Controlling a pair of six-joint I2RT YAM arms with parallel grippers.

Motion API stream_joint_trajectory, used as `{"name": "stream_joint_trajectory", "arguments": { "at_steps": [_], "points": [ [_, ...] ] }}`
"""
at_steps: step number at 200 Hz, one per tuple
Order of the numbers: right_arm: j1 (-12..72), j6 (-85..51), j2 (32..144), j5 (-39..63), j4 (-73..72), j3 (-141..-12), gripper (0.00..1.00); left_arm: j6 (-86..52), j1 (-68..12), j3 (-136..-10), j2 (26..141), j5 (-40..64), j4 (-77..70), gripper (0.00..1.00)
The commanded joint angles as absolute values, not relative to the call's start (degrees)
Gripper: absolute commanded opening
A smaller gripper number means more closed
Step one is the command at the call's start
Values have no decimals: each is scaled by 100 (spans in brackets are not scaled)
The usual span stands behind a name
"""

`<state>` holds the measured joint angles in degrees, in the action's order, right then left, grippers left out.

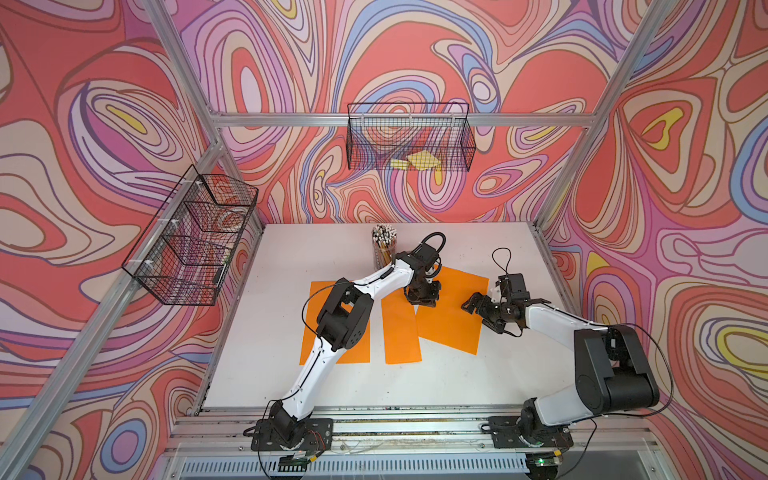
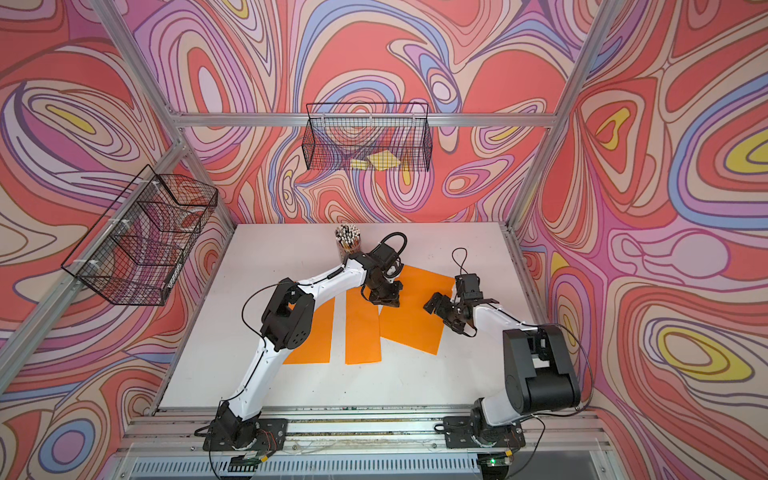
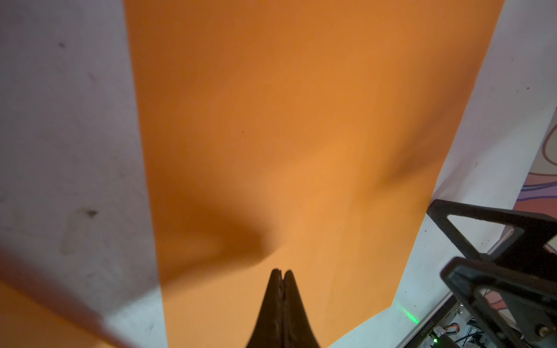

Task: Fold the rectangular paper in half along the long edge
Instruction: Adjust the paper at the center of the board.

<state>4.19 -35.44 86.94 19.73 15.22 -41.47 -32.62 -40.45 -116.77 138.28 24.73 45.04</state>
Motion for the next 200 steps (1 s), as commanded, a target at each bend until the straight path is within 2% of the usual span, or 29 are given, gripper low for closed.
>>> {"name": "stream_joint_trajectory", "arguments": {
  "at_steps": [1, 151, 200],
  "points": [
    [402, -3497, 9088, 2033, 1459, -4079, 92, -3357, -4022, -11942, 14015, 2530, 4976, 0],
    [367, -3743, 9079, 2977, 701, -4010, 91, -3412, -3973, -11954, 14289, 2541, 5254, 0],
    [149, -4345, 9075, 4138, -393, -3577, 91, -3415, -3920, -11774, 14199, 2531, 5179, 0]
  ]
}}
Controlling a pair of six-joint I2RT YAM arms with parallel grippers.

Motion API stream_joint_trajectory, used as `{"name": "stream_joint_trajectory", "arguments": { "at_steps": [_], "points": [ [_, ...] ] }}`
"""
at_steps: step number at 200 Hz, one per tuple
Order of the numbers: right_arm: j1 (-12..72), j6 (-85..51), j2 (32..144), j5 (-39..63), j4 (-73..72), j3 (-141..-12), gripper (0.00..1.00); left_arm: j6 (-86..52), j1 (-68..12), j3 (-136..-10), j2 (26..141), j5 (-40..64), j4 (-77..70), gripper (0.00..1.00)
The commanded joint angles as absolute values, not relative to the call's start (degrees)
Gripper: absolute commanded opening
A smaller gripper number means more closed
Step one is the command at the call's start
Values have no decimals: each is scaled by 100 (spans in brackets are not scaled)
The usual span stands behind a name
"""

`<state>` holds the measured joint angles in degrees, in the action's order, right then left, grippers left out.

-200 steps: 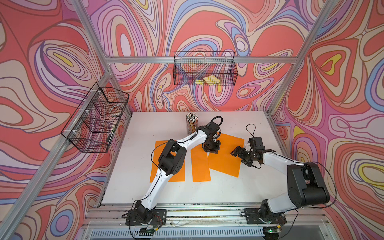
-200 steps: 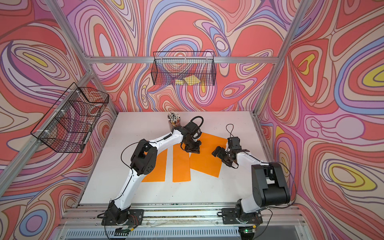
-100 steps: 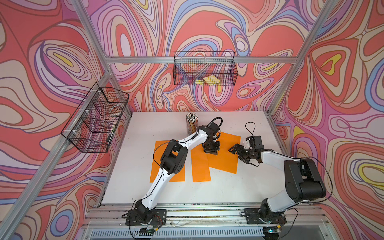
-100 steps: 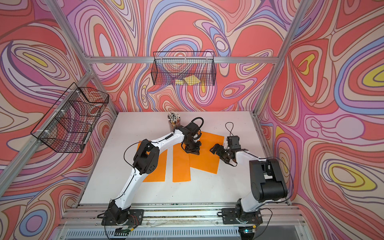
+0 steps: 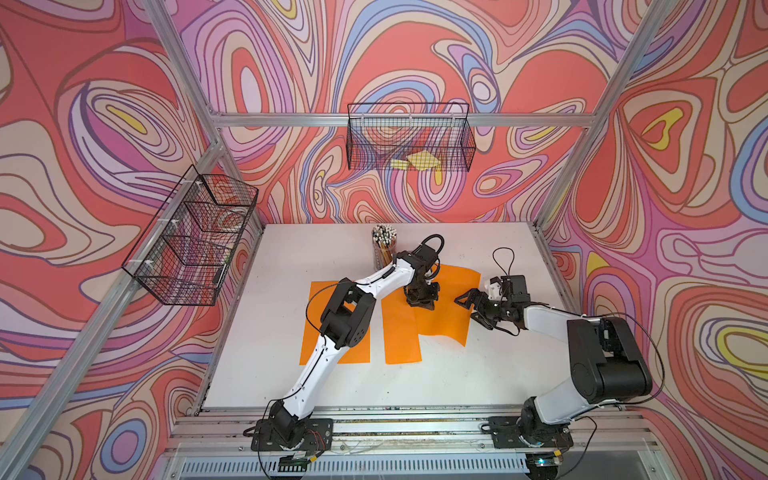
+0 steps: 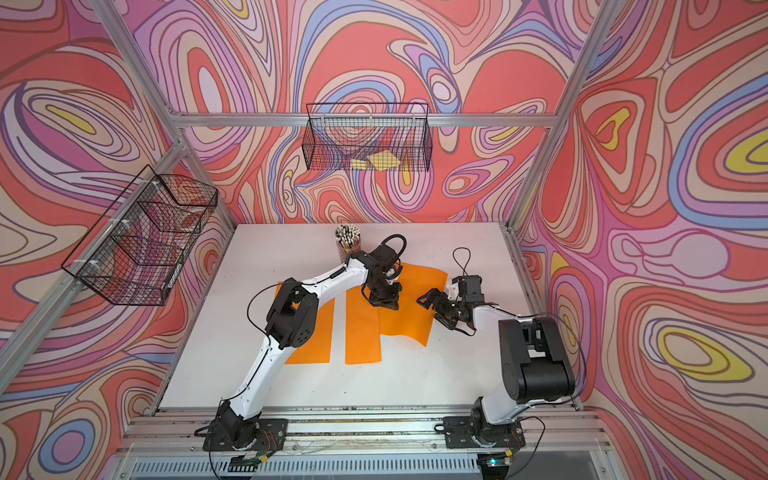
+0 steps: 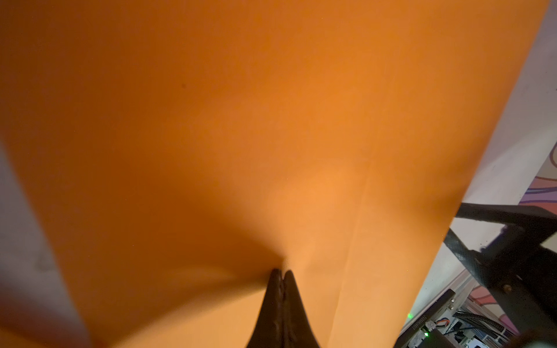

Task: Fold the rectangular paper in half along the long edge
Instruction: Adjust the paper at the center of the board.

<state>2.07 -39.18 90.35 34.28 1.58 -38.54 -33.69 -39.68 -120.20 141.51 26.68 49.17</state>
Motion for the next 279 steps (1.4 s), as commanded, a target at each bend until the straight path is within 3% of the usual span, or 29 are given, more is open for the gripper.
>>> {"name": "stream_joint_trajectory", "arguments": {
  "at_steps": [1, 56, 121, 210, 244, 279],
  "points": [
    [140, -4361, 9081, 4152, -421, -3568, 91, -3413, -3920, -11771, 14192, 2527, 5178, 0],
    [153, -4877, 9264, 4731, -1549, -3131, 91, -3436, -3826, -11545, 14088, 2538, 5038, 0],
    [653, -5044, 9465, 4679, -1865, -3300, 92, -3494, -3816, -11533, 14052, 2593, 5000, 0],
    [685, -5261, 9579, 4910, -2294, -3492, 92, -3463, -3792, -11497, 13992, 2504, 5071, 0],
    [718, -5754, 9721, 5020, -3128, -3215, 92, -3464, -3788, -11489, 14001, 2512, 5062, 0],
    [705, -5252, 9463, 4841, -2393, -3186, 91, -3429, -3762, -11461, 13970, 2497, 5097, 0]
  ]
}}
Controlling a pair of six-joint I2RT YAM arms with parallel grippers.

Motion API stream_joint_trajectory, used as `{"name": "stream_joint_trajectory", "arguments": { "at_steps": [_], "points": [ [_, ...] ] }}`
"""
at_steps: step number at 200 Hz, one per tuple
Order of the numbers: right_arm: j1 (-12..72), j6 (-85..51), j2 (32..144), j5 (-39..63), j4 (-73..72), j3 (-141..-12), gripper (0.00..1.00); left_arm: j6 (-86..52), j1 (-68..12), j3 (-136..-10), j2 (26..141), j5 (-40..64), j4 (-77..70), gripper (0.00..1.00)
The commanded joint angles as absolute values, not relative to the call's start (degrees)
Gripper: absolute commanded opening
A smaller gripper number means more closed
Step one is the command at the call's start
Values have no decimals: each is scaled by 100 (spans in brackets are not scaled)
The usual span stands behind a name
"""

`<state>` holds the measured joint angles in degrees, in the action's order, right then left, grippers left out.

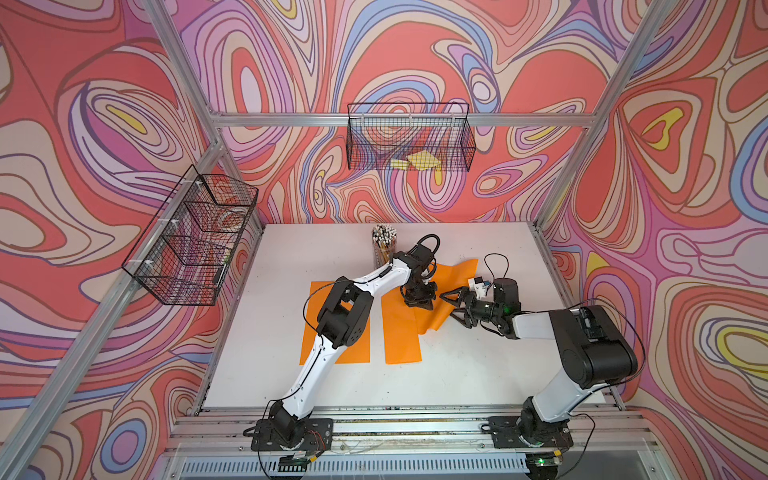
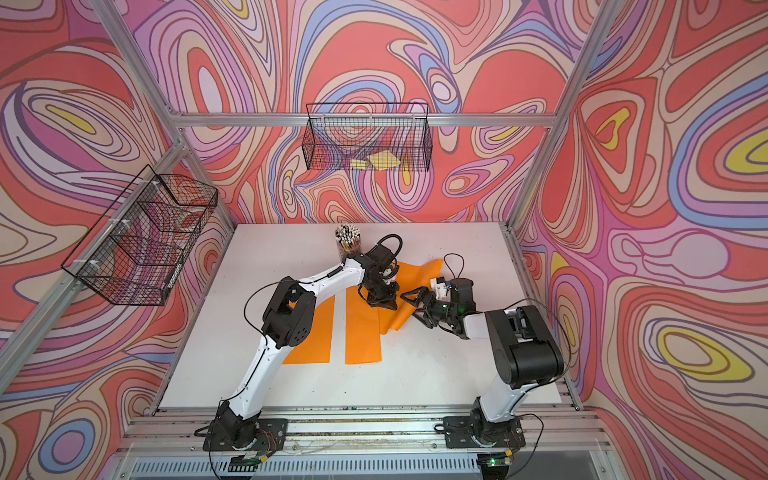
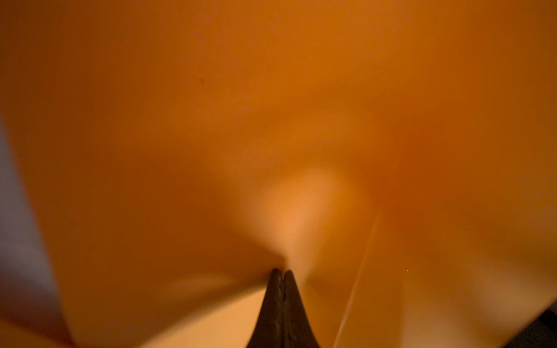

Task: Fold the rectangular paper in half along the long edge
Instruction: Adjust the paper at the center of the board.

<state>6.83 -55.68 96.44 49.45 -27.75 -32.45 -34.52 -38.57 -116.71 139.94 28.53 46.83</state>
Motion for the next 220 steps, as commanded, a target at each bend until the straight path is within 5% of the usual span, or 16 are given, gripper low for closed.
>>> {"name": "stream_joint_trajectory", "arguments": {
  "at_steps": [1, 51, 140, 185, 220],
  "points": [
    [708, -5201, 9451, 4815, -2335, -3197, 91, -3433, -3758, -11461, 13968, 2497, 5098, 0],
    [425, -4401, 9447, 4377, -1152, -3934, 92, -3412, -3722, -11260, 13842, 2485, 5037, 0],
    [114, -4441, 10194, 4895, -1349, -4639, 91, -3399, -3665, -11162, 13808, 2535, 4988, 0],
    [114, -4122, 9363, 4545, -840, -3923, 69, -3428, -3665, -11059, 13759, 2570, 4931, 0],
    [114, -4211, 9026, 4493, -863, -3493, 43, -3467, -3669, -10987, 13711, 2591, 4860, 0]
  ]
}}
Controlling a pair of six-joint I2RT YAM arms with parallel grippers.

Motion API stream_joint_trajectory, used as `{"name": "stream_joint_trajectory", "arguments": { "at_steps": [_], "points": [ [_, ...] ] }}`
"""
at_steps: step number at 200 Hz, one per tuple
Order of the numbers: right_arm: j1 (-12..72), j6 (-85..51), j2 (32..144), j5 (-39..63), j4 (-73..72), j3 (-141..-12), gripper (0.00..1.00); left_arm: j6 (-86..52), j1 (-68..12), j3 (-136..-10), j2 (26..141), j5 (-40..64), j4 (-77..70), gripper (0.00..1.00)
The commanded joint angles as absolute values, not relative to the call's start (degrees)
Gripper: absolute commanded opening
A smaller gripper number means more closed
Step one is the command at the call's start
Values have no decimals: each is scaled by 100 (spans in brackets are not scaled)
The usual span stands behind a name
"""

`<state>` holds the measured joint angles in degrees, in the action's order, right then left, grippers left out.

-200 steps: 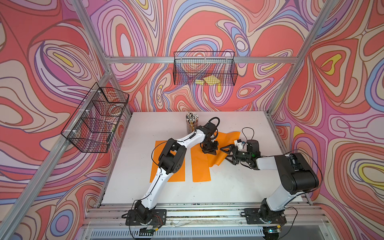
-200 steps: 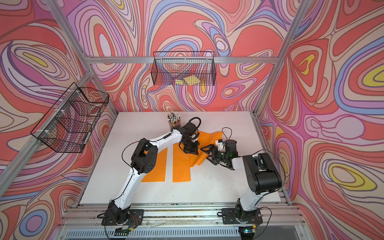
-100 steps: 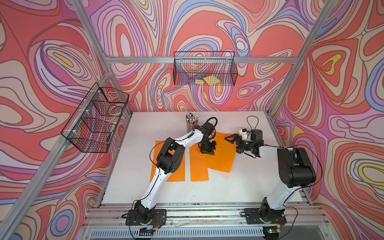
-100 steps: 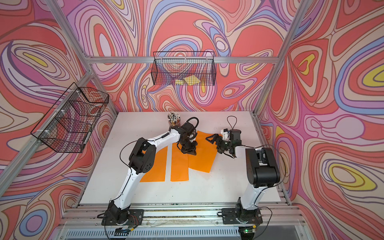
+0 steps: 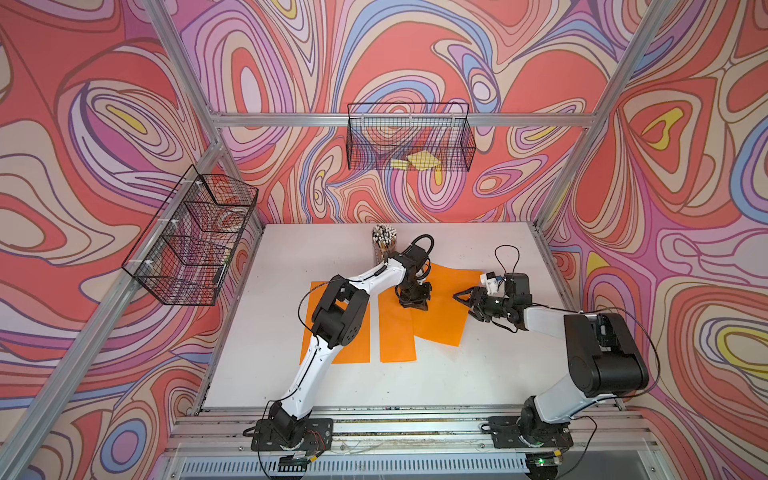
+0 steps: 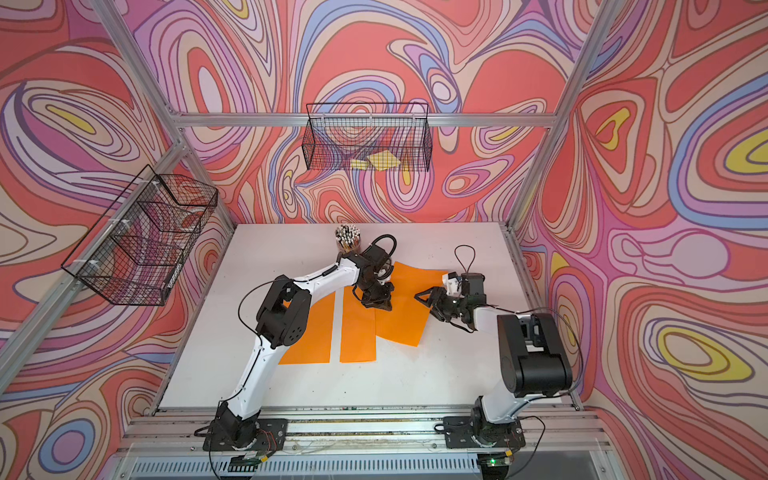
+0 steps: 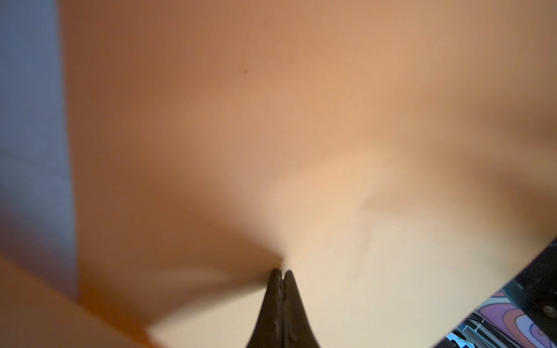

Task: Fold the rectangular paper in half along the long edge
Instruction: Adjust the paper at the center of the board.

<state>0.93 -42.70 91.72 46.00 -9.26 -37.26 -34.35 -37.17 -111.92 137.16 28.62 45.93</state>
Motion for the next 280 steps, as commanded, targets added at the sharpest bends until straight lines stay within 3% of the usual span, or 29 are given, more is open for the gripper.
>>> {"name": "stream_joint_trajectory", "arguments": {
  "at_steps": [1, 16, 58, 112, 126, 153, 171, 218, 280],
  "points": [
    [114, -4210, 9022, 4492, -862, -3491, 42, -3469, -3667, -10987, 13711, 2592, 4856, 0],
    [114, -4209, 9103, 4500, -899, -3412, 27, -3489, -3669, -10964, 13696, 2606, 4826, 0],
    [128, -4259, 9343, 4465, -960, -3382, 0, -3502, -3674, -10825, 13554, 2636, 4735, 0],
    [125, -3985, 8762, 4161, -95, -3570, 0, -3498, -3715, -10609, 13290, 2688, 4580, 0],
    [121, -3912, 8567, 4090, 191, -3629, 0, -3523, -3740, -10460, 13061, 2711, 4447, 12],
    [119, -3804, 8171, 3952, 765, -3700, 0, -3521, -3744, -10070, 12453, 2682, 4264, 57],
    [128, -3706, 7922, 3951, 1226, -3774, 0, -3376, -3744, -9777, 12010, 2608, 4237, 70],
    [123, -3299, 6868, 3605, 2820, -3961, 0, -3054, -3590, -9019, 11100, 2414, 4354, 73],
    [130, -3412, 6202, 3641, 3570, -4109, 0, -3360, -3093, -7550, 10320, 3498, 3348, 76]
  ]
}}
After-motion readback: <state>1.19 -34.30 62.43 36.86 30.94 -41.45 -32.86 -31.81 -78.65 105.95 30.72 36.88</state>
